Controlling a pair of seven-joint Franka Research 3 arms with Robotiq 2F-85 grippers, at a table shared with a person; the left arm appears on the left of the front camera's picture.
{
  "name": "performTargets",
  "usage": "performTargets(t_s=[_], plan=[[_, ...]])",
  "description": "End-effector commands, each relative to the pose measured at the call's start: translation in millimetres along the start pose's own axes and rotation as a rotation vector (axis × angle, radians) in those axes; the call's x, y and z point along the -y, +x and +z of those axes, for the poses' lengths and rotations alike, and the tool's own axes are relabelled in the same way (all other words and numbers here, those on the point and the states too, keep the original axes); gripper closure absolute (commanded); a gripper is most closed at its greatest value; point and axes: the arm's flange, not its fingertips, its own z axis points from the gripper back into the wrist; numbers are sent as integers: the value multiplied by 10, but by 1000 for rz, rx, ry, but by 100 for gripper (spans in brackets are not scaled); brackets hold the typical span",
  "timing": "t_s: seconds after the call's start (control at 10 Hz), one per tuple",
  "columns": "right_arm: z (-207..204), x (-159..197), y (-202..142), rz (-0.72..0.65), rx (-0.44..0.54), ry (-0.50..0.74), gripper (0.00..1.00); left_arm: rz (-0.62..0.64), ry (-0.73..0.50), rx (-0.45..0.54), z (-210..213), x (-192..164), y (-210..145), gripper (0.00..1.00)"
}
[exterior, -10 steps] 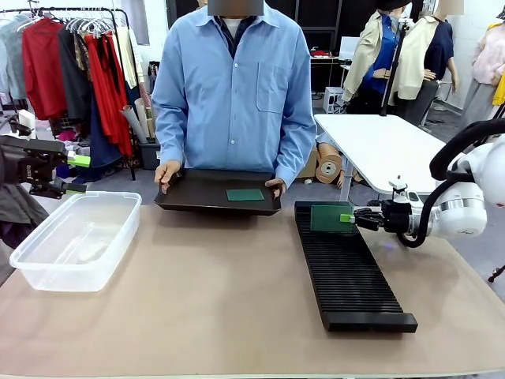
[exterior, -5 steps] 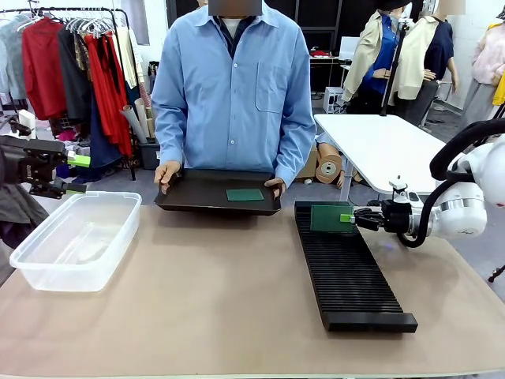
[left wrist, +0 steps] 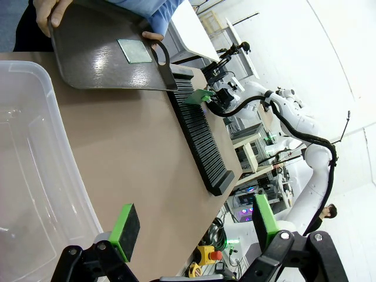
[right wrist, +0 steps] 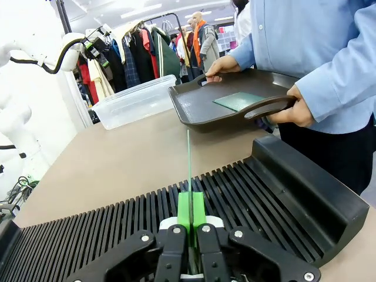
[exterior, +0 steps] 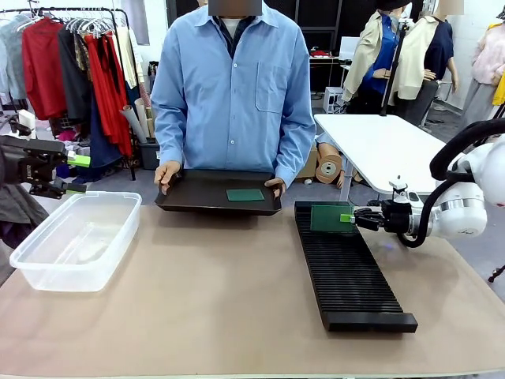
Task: Sort PCBs into racks and boxes based on the side picked up.
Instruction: If the short side of the Blank PCB is picked up, insert it into the PCB Rack ; if the long side is picked up, place it in the Organizing box.
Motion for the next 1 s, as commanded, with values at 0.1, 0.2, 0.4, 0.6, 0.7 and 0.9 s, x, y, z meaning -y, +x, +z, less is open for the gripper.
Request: performTargets(t_s=[0.1, 0.2, 0.4, 0.6, 0.7, 0.9], plan=[[-34, 45, 82, 30, -10, 28, 100, 0, -3, 0, 4, 7, -7, 0], [-39, 67, 111, 38, -9, 34, 100, 0, -3, 0, 4, 7, -7, 0], [-65, 114, 158, 50, -36, 55, 100, 0, -3, 0, 4, 7, -7, 0], [-77, 150, 181, 44, -47, 75, 100, 0, -3, 0, 4, 7, -7, 0], [-86, 189, 168, 37, -50, 97, 100, 0, -3, 0, 4, 7, -7, 0], [-89, 250, 146, 23, -40, 110, 100, 0, -3, 0, 4, 7, -7, 0]])
